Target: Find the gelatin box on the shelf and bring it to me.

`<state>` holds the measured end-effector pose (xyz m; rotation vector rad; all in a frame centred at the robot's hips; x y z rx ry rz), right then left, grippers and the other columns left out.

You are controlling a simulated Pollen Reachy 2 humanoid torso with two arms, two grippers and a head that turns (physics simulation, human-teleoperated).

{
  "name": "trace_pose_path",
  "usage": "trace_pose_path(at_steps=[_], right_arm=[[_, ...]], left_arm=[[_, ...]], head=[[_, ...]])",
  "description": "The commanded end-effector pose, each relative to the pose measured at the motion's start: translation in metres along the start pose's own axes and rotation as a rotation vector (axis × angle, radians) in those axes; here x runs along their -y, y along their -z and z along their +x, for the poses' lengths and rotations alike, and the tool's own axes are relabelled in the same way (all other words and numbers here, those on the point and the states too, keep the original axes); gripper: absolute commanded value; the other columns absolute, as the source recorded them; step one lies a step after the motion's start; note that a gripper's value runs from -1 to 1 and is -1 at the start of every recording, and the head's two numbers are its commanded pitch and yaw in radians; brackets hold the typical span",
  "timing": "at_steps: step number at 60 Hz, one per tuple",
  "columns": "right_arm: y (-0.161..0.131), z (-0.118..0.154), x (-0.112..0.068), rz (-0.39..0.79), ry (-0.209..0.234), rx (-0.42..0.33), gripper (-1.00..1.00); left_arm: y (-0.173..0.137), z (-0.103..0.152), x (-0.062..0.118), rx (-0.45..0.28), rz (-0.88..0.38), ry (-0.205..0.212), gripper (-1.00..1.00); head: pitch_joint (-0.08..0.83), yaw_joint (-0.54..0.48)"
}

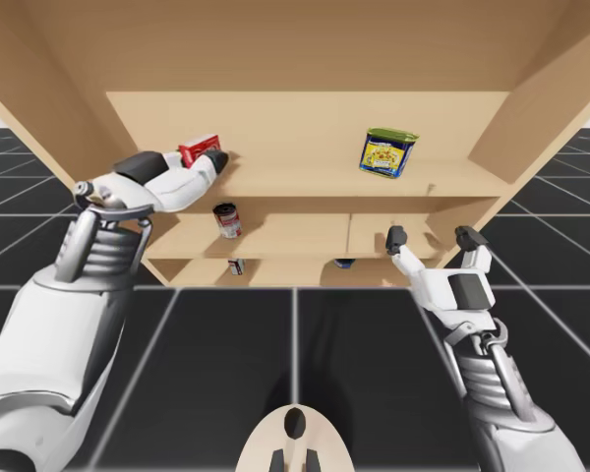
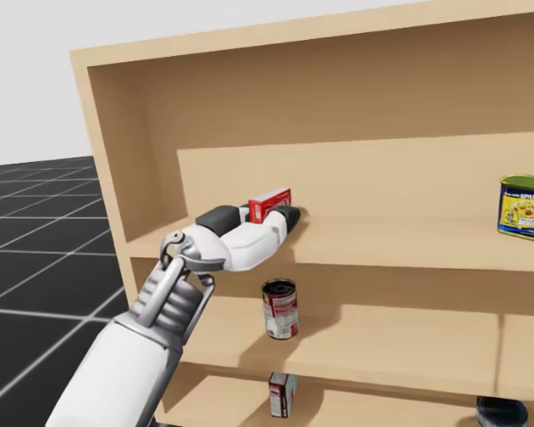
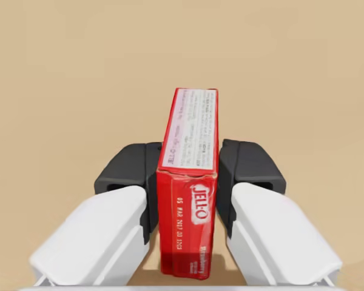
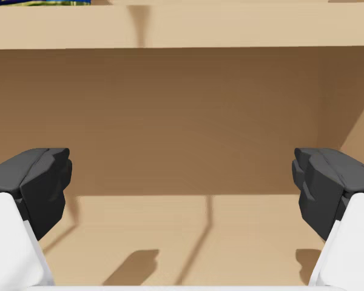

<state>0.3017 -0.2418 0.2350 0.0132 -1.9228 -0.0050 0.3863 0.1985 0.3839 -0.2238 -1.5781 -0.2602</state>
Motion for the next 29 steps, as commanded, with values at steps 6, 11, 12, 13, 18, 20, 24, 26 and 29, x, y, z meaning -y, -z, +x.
trace_pose_path(at_steps=[6,11,12,13,18,20,24,26,29], right_arm=[[0.000,-0.002,-0.002,-0.002,0.014,-0.006,-1.00],[0.000,-0.003,-0.002,-0.002,0.015,-0.007,-1.00],[0.000,-0.003,-0.002,-0.002,0.015,-0.007,-1.00],[0.000,-0.003,-0.002,-0.002,0.015,-0.007,-1.00],[0.001,-0.003,-0.001,-0.002,0.014,-0.007,-1.00],[0.001,-0.003,-0.002,-0.001,0.014,-0.007,-1.00],[0.001,-0.004,-0.002,0.006,0.027,-0.016,-1.00],[0.000,-0.004,-0.001,0.021,0.054,-0.030,-1.00],[-0.001,-0.003,-0.001,0.055,0.076,-0.036,-1.00]], left_arm=[[-0.014,0.011,0.004,-0.002,0.075,0.049,1.00],[-0.025,0.020,0.005,0.036,0.079,0.050,1.00],[-0.029,0.022,0.006,0.048,0.079,0.053,1.00],[-0.034,0.025,0.007,0.059,0.079,0.054,1.00],[-0.055,0.032,0.010,0.084,0.073,0.066,1.00],[-0.066,0.032,0.012,0.084,0.075,0.072,1.00],[-0.085,0.028,0.015,0.079,0.070,0.081,1.00],[-0.100,0.024,0.018,0.081,0.077,0.101,1.00],[-0.121,0.018,0.021,0.090,0.076,0.118,1.00]], head=[[0.172,0.29],[0.172,0.29],[0.172,0.29],[0.172,0.29],[0.176,0.29],[0.178,0.29],[0.179,0.29],[0.178,0.29],[0.180,0.28]])
